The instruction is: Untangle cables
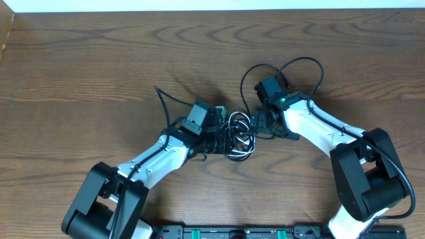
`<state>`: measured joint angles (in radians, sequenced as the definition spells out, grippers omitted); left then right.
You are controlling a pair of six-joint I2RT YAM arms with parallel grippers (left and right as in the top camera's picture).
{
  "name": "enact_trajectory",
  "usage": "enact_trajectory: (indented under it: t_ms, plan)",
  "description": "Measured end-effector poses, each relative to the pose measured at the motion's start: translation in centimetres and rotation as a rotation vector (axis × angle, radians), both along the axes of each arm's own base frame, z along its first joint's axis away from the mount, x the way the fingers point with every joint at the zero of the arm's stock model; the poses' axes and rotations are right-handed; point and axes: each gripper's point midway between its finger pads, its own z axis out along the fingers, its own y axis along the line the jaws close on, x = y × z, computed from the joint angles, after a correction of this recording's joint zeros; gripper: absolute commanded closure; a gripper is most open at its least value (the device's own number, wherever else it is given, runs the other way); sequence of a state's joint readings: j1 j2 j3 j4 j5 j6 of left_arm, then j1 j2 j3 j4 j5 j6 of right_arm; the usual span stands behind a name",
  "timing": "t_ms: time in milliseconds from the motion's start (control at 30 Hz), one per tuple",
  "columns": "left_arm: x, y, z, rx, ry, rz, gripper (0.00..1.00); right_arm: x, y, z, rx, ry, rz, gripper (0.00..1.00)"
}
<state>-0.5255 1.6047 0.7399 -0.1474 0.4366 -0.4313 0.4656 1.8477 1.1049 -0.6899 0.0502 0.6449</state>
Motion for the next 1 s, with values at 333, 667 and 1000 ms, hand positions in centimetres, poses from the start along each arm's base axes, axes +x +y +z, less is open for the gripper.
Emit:
enact_trajectory:
  t_ms: [333, 667, 1000]
  plan:
    - [0.3, 4.8, 4.1, 0.168, -0.127, 0.158, 0.45, 0.0, 0.2, 0.0, 0.004, 0.001, 0.038, 0.01]
    - [1.1, 5.6, 6.6, 0.165, -0.221, 0.201, 0.41, 0.4, 0.4, 0.0, 0.014, -0.015, 0.048, 0.01]
    - [2.3, 5.1, 2.2, 0.201, -0.128, 0.256, 0.41, 0.3, 0.8, 0.1, 0.035, -0.012, 0.051, 0.01]
